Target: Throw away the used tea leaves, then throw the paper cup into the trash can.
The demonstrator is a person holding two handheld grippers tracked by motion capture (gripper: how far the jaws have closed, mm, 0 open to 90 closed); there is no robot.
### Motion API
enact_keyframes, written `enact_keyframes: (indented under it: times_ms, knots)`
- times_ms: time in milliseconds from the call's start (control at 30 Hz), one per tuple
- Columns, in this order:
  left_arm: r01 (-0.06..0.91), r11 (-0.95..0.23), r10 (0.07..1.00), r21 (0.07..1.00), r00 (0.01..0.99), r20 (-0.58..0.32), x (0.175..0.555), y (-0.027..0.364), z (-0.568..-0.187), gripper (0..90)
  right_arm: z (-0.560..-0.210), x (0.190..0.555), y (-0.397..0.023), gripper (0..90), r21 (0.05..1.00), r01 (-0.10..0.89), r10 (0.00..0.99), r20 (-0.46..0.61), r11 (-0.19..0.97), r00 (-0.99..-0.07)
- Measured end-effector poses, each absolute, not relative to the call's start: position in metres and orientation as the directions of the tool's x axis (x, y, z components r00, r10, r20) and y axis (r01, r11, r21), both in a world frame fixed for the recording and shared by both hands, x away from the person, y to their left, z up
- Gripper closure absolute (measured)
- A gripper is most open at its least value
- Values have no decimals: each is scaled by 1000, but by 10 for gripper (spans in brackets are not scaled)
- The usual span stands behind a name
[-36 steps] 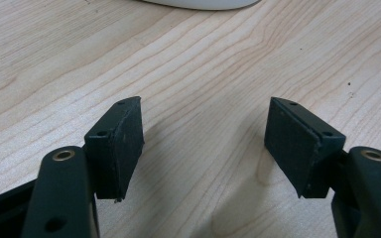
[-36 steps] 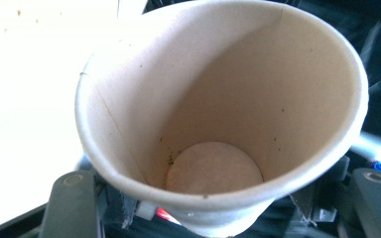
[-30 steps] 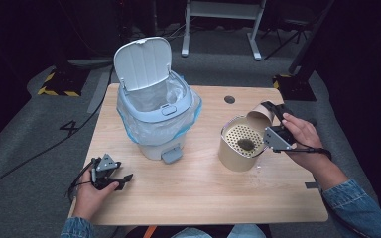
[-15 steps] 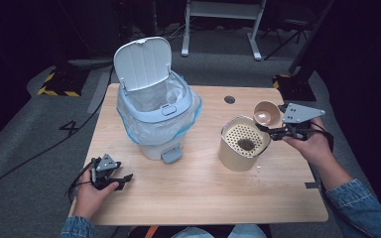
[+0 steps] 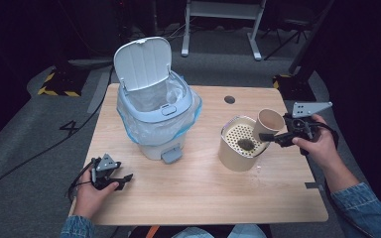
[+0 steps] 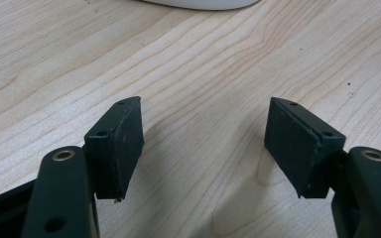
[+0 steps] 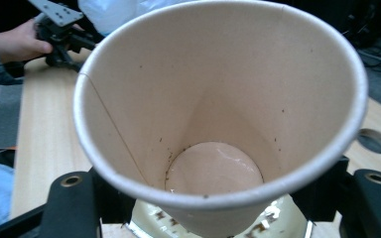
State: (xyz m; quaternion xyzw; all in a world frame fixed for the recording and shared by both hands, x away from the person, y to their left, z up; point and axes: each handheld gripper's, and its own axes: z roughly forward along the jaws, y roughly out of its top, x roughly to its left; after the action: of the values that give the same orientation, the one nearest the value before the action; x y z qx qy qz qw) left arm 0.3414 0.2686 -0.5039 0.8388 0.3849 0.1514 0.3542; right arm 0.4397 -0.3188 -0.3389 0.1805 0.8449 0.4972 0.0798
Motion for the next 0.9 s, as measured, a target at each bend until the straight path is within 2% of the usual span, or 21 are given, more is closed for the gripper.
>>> enact_keyframes:
  times_ms: [567,900]
  knots:
    - [538,-453,753,711,658,-19,341,269,-504,318,-336,400,-313,317,873,189,353,20,450,-936]
    - [541,-451,755,710,656,-20,341,268,-504,318,-319,397,-291,314,883,180,357,15,434,-934]
